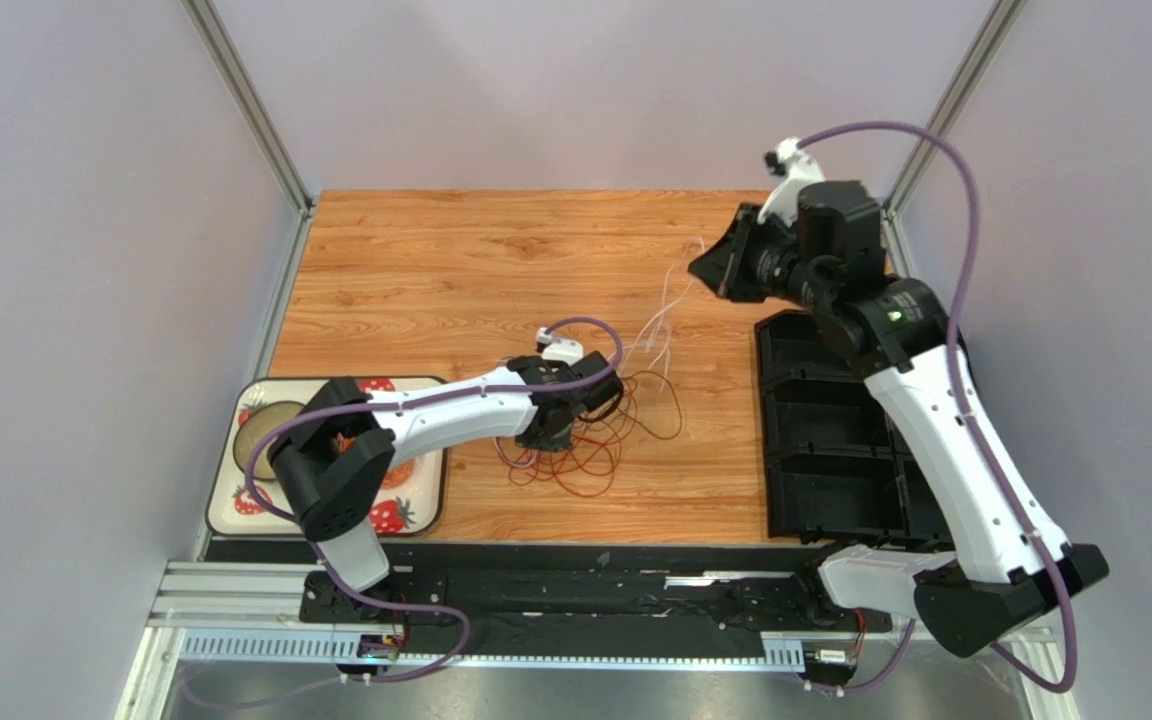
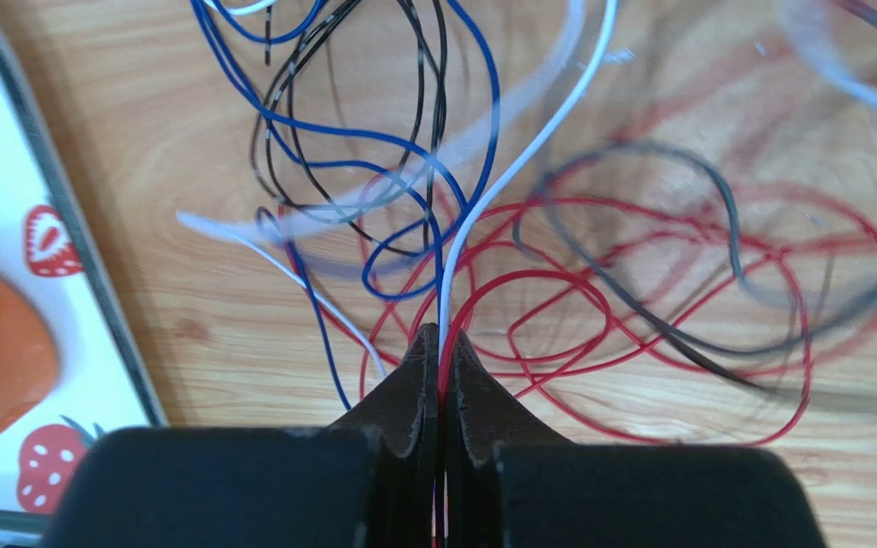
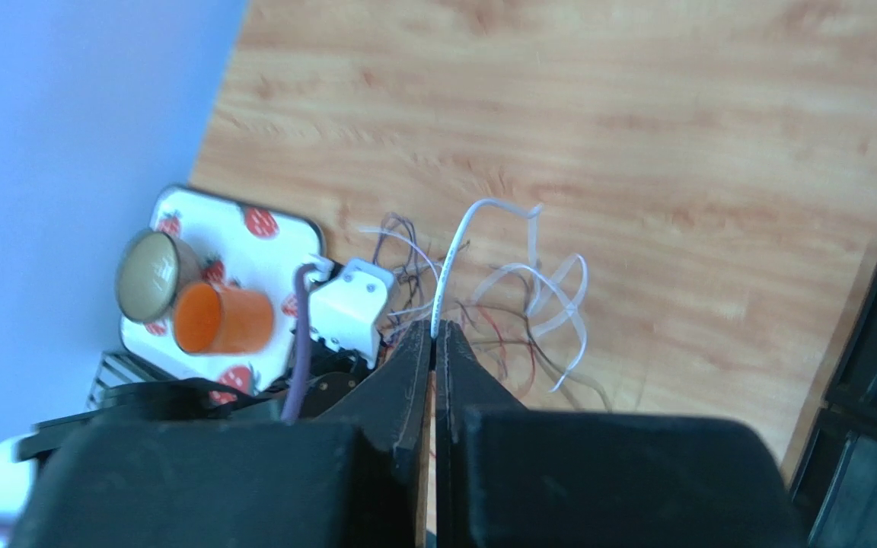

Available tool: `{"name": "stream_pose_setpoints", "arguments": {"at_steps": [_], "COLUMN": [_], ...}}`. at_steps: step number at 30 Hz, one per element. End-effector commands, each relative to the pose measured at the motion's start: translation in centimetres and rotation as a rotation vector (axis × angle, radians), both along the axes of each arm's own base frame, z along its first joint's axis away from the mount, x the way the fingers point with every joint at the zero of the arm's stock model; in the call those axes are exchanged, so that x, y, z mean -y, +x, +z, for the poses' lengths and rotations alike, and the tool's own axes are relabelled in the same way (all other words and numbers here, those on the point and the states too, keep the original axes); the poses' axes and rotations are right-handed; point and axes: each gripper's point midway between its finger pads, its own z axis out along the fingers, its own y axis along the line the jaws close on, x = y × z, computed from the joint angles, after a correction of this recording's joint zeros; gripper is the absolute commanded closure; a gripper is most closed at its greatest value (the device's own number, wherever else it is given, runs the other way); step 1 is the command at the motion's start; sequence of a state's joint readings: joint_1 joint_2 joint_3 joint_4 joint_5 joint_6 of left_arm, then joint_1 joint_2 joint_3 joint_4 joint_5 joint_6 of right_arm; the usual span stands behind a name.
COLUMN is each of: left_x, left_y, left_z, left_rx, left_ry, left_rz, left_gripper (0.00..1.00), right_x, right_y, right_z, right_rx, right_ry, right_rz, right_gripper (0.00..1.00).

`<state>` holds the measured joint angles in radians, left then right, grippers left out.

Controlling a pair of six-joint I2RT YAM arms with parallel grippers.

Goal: Untangle the cables

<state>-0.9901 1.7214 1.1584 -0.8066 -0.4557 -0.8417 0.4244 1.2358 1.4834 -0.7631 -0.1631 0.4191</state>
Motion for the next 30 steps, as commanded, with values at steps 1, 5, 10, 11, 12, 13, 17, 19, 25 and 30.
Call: {"name": "stream_pose_setpoints", "arguments": {"at_steps": [1, 5, 10, 11, 12, 13, 17, 19, 25, 30], "left_x": [-1.0, -0.6, 0.8, 1.0, 1.4, 2.0, 3.0, 3.5, 3.2, 0.3], "left_y": [1.0, 1.4, 1.6, 1.5, 1.6, 1.6, 1.5, 1.1, 0.1, -1.1], "left_z": [2.4, 3.0, 3.1, 3.1, 3.3, 3.5, 6.0, 7.8, 14.1, 18.3], "left_rx": [0.055, 0.065, 0.049, 0.046, 0.045, 0.04, 0.073, 0.083, 0.114, 0.175], "left_ry": [-0.031, -0.04, -0.083, -0.093, -0.105, -0.136, -0.23, -0.279, -0.337, -0.336], "left_rz": [0.012, 0.007, -0.01, -0.015, -0.032, -0.042, -0.081, -0.128, -0.244, -0.271], "left_gripper": [1.0, 1.0, 1.0, 1.0, 0.96, 0.88, 0.47, 0.32, 0.23, 0.23], "right_x": [1.9, 3.2, 5.3, 5.6, 5.8, 5.9, 5.3, 5.3, 6.5, 6.6], "right_y": [-1.5, -2.6, -4.5, -4.7, -5.1, -5.3, -5.1, -4.4, -3.9, -3.1], "right_z": [8.0, 13.1, 19.5, 20.2, 21.0, 21.4, 19.8, 18.3, 19.4, 22.6], "right_rx": [0.174, 0.282, 0.43, 0.447, 0.467, 0.476, 0.443, 0.41, 0.445, 0.499], "right_ry": [0.027, 0.057, 0.1, 0.108, 0.119, 0.132, 0.144, 0.123, 0.087, 0.104], "right_rz": [-0.042, -0.075, -0.135, -0.146, -0.152, -0.157, -0.139, -0.154, -0.208, -0.223], "right_gripper": [1.0, 1.0, 1.0, 1.0, 1.0, 1.0, 1.0, 1.0, 1.0, 1.0]}}
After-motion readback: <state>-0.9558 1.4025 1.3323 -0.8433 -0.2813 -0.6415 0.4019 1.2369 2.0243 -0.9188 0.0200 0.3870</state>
